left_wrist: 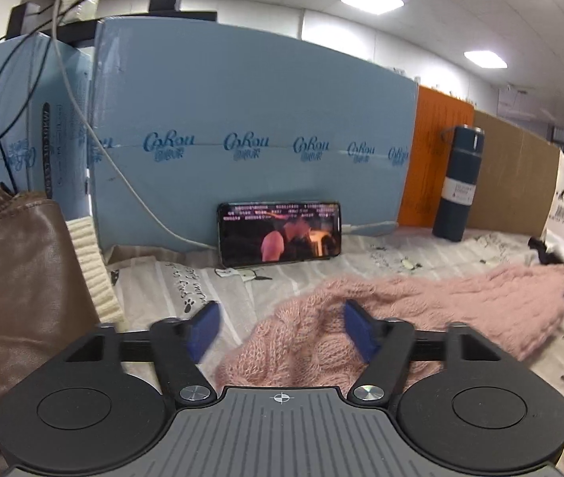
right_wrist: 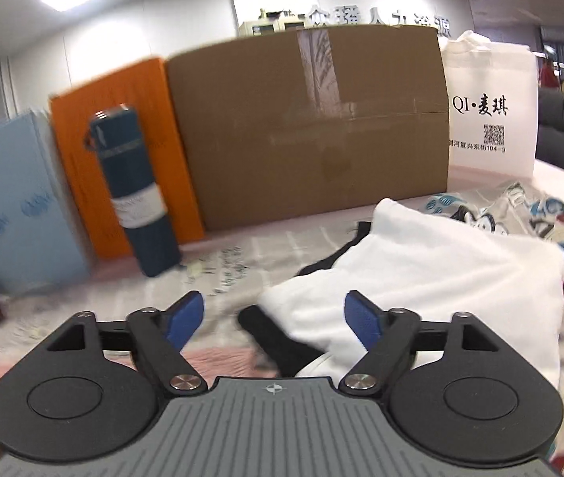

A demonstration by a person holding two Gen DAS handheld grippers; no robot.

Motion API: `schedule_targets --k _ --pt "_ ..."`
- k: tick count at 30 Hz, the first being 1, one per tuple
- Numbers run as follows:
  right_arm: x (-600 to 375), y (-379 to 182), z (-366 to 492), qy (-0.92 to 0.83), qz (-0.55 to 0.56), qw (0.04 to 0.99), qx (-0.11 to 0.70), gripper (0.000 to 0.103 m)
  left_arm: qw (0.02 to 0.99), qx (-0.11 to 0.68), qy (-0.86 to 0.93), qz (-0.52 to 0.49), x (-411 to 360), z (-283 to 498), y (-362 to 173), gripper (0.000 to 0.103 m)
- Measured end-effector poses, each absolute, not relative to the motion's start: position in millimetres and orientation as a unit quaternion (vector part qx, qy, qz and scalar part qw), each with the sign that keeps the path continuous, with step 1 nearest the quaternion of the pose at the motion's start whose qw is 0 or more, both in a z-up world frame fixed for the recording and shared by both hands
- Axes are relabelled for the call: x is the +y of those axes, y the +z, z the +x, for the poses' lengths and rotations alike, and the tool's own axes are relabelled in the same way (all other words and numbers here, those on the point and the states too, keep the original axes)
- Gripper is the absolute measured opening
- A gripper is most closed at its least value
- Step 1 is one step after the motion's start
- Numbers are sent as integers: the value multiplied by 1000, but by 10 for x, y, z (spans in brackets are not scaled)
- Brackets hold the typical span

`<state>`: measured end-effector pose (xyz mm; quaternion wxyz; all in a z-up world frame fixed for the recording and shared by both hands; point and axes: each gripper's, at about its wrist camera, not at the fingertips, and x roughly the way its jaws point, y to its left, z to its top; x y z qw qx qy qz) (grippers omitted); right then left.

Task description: Fold clothes

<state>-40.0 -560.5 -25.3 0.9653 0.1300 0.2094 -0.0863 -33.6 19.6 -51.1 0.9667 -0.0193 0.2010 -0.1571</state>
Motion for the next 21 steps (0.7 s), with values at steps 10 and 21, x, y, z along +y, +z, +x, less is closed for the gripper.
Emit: schedule_targets --k 10,21 --pt "-5217 -268 -678 -81 197 950 228 86 967 240 -58 58 110 -240 -669 98" --pt "-5378 -671 -663 -60 372 890 256 86 975 210 -51 40 155 -338 -594 98"
